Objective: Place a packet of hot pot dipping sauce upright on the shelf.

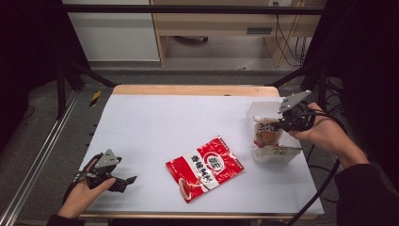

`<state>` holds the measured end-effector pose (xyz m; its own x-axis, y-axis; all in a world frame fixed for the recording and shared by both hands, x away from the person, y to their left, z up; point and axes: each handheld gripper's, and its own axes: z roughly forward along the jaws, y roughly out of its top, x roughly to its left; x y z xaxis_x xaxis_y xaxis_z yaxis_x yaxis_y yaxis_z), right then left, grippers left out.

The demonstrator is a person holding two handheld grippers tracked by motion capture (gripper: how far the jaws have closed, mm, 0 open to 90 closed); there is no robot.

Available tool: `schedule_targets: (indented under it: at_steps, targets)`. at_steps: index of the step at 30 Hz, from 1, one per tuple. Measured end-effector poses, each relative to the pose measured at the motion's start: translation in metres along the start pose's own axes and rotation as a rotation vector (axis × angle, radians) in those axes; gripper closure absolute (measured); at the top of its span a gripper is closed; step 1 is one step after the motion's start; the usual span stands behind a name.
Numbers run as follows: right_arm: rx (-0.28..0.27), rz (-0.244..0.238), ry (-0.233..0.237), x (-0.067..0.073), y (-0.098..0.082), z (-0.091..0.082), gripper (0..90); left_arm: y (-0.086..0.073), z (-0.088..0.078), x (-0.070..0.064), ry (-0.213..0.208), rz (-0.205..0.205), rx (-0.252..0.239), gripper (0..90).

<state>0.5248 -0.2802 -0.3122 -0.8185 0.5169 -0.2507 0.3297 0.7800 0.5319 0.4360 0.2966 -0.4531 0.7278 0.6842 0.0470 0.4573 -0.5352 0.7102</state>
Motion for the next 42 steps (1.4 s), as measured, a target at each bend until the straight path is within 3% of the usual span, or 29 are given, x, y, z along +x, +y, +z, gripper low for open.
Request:
schedule_targets:
  at_steps: [21,32,34,35,36,39,42]
  targets:
    - [0.016,0.068,0.048,-0.006,-0.022,0.02,87.5,0.0,0.005,-0.005,-0.016,0.009,0.01,6.1]
    - [0.029,0.099,0.05,-0.006,-0.028,0.018,84.8,0.0,0.008,-0.009,-0.037,-0.001,0.0,6.1]
    - [0.025,0.113,0.05,-0.005,-0.029,0.017,80.0,0.0,0.009,-0.011,-0.04,0.007,0.004,6.1]
    - [0.012,0.134,0.048,-0.005,-0.029,0.014,70.0,0.0,0.01,-0.013,-0.037,0.011,0.004,6.1]
    - [0.012,0.134,0.048,-0.005,-0.029,0.014,70.0,0.0,0.01,-0.013,-0.037,0.011,0.004,6.1]
    - [-0.026,0.165,0.04,-0.003,-0.026,0.007,52.0,0.0,0.012,-0.016,-0.04,0.023,0.011,6.1]
    - [-0.053,0.149,0.014,0.002,-0.019,-0.003,41.1,0.0,0.013,-0.018,-0.042,0.028,0.009,6.1]
